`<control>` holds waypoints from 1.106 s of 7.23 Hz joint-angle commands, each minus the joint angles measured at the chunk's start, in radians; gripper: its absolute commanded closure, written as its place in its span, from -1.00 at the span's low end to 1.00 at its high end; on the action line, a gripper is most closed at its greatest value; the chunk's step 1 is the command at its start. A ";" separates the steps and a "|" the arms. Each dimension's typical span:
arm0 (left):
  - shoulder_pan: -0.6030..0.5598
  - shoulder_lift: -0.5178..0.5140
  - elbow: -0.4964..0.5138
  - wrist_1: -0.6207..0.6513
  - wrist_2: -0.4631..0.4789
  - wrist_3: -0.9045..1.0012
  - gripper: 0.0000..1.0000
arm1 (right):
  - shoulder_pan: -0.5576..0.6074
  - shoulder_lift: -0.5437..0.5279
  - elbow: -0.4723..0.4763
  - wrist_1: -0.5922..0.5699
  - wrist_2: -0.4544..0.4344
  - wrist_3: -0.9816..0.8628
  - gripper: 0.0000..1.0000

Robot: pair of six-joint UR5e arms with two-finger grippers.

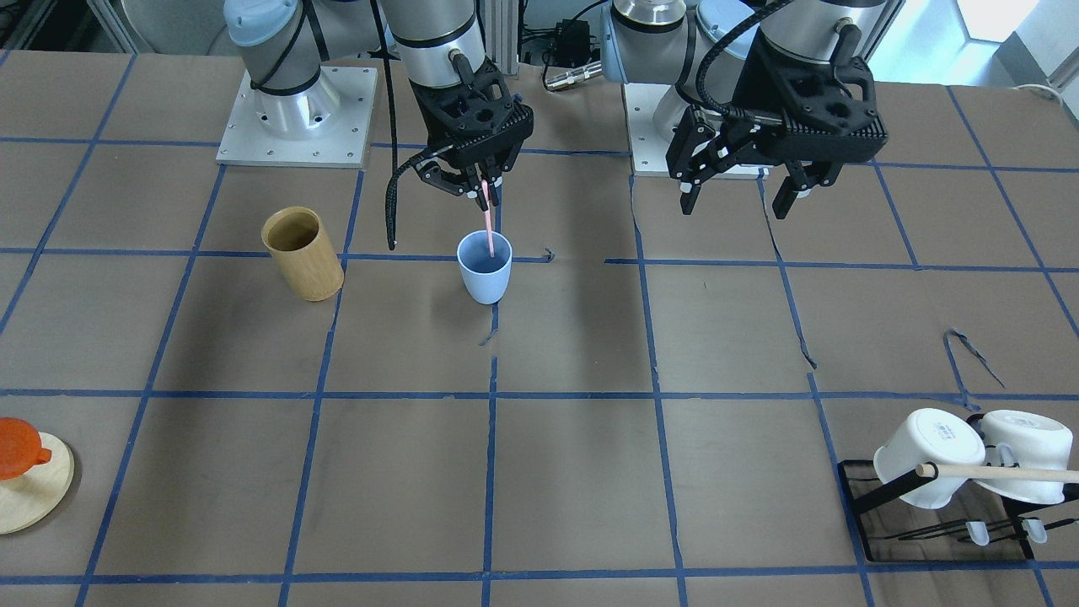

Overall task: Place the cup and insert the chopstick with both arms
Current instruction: 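Carry the chopstick over the blue cup and lower it in with the right gripper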

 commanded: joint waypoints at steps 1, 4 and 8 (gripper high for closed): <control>0.000 0.002 0.000 -0.004 0.000 0.002 -1.00 | 0.000 0.003 0.047 -0.042 -0.007 -0.001 1.00; 0.000 0.002 0.000 -0.004 0.000 0.002 -1.00 | 0.000 0.013 0.079 -0.070 -0.007 0.001 1.00; 0.000 0.004 -0.002 -0.007 0.000 0.000 -1.00 | -0.007 0.043 0.047 -0.171 -0.053 0.009 -0.39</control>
